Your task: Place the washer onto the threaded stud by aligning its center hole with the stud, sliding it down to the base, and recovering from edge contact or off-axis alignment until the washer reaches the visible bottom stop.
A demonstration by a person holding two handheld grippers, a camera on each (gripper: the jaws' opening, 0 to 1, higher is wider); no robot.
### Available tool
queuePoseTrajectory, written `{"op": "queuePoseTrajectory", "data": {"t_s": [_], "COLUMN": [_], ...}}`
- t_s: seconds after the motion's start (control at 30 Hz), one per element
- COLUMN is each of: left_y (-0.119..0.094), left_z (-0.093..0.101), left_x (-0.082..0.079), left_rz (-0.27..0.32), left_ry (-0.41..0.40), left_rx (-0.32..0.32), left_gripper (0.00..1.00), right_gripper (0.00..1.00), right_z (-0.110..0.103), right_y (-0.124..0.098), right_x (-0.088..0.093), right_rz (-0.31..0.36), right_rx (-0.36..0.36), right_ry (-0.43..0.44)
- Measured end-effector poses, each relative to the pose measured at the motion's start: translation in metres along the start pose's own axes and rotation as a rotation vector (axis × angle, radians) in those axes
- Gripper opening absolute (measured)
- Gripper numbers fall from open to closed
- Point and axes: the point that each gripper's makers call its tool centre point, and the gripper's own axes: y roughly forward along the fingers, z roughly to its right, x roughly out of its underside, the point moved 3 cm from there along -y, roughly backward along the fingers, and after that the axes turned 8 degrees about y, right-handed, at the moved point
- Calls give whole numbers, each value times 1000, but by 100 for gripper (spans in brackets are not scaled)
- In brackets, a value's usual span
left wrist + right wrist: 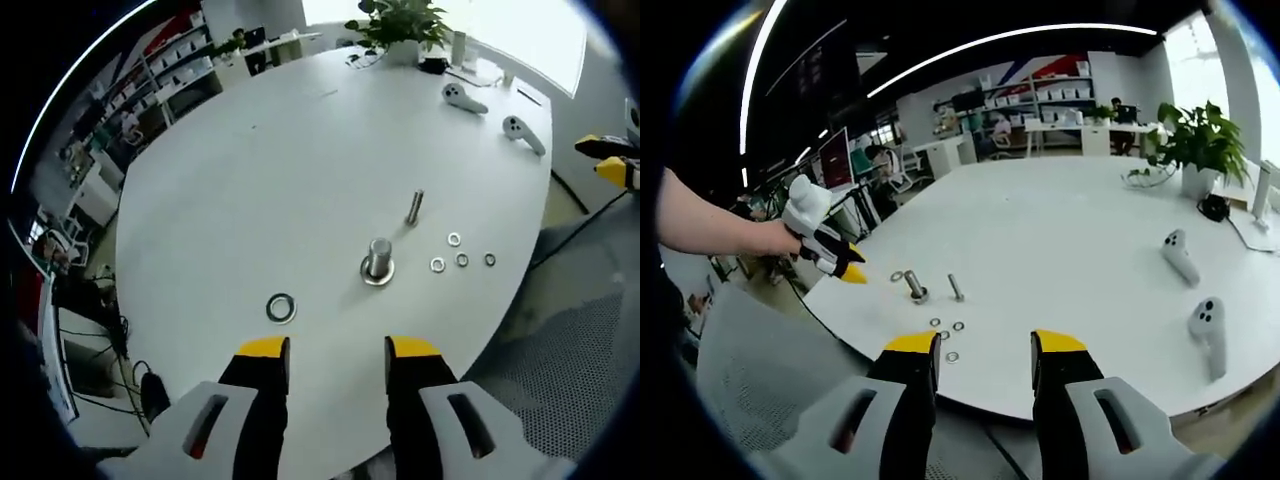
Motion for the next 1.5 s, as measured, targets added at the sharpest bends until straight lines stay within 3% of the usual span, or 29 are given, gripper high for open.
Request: {"op": "queuePoseTrajectory", "data": {"t_s": [0.17, 0.37, 0.53, 0.7, 1.0, 1.33, 1.5], "left_y": [6, 15, 25, 40, 54, 72, 82], "left_z": [-11, -17, -17, -25, -45, -57, -49], "left_x": [3, 5, 7, 18, 30, 34, 32], "left_rz": [3, -11, -49, -85, -68, -89, -109], "left_ry": [-15, -106, -50, -82, -273, -320, -294], "left_rx": [3, 20, 10, 29, 35, 37, 50], "left_gripper": [37, 38, 38, 37, 36, 37, 36], "right_gripper": [38, 38, 38, 37, 37, 36, 36], "right_z": [2, 4, 4, 5, 7, 7, 7], "right_y": [0, -1, 0, 0, 0, 1, 1], "right_x": [1, -1, 0, 1, 2, 3, 3], "right_rz": [-6, 9, 2, -3, -6, -14, -12], "right_rx": [7, 17, 16, 21, 26, 29, 29], "right_ry": [7, 31, 30, 35, 50, 48, 51]}}
